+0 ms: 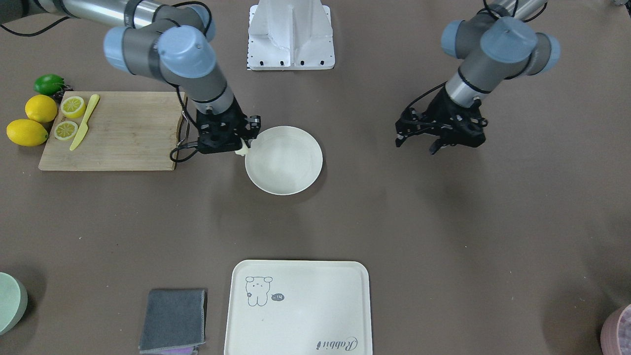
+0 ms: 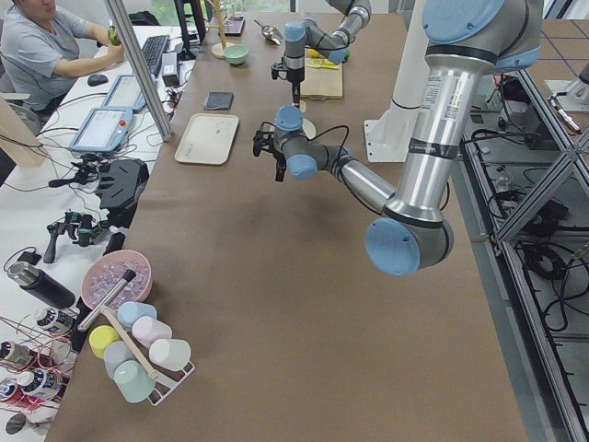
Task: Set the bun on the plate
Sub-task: 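Carry the bun over the plate with the right gripper while the left arm withdraws, then lower the bun onto the white plate and open the right gripper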
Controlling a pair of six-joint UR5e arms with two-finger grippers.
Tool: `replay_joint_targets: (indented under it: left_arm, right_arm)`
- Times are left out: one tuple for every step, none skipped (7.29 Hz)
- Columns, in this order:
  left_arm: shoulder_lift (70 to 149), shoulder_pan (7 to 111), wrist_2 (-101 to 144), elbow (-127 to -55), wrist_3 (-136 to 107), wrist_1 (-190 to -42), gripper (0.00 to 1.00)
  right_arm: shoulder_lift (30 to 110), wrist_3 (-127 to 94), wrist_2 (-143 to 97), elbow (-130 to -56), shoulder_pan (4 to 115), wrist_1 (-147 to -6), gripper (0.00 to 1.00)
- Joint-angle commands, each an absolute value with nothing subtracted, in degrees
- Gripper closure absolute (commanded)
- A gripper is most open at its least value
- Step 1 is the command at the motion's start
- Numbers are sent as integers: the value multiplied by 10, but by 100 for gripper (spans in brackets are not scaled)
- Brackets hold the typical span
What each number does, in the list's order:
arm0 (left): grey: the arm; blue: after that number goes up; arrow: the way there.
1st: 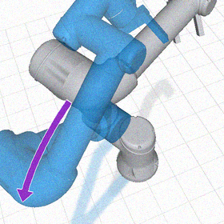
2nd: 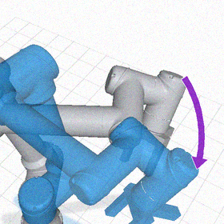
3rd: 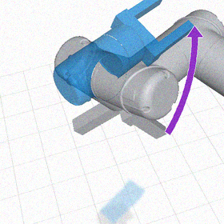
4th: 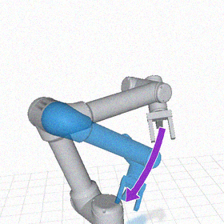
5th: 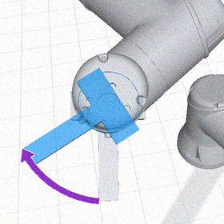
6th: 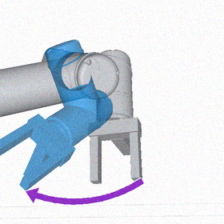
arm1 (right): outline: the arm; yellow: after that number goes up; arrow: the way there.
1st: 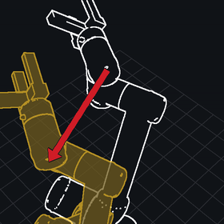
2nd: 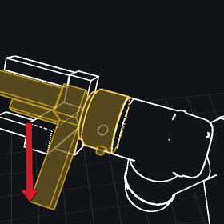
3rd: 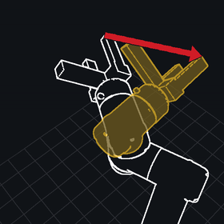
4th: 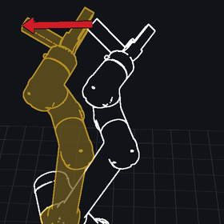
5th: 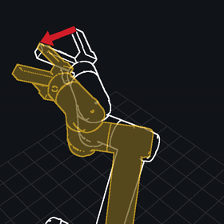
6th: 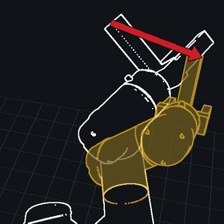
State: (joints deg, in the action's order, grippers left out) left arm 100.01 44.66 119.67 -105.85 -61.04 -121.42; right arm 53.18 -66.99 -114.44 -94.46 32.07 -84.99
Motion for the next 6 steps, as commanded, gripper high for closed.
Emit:
replay_joint_targets:
  left_arm:
    - [957, 482, 1222, -1072, -565, -1214, 2]
    - [957, 490, 1223, -1072, -563, -1214, 2]
    - [955, 493, 1223, -1074, -563, -1214, 2]
    - [954, 493, 1222, -1075, -563, -1214, 2]
    - [954, 493, 1222, -1078, -563, -1214, 2]
    - [954, 493, 1222, -1079, -563, -1214, 2]
  right_arm:
    - [447, -699, -1108, -853, 288, -830, 61]
    - [448, -702, -1101, -844, 282, -819, 61]
    - [453, -701, -1096, -841, 277, -819, 60]
    - [455, -702, -1095, -841, 274, -820, 60]
    - [459, -704, -1096, -841, 273, -819, 60]
    - [460, -705, -1096, -842, 273, -820, 58]
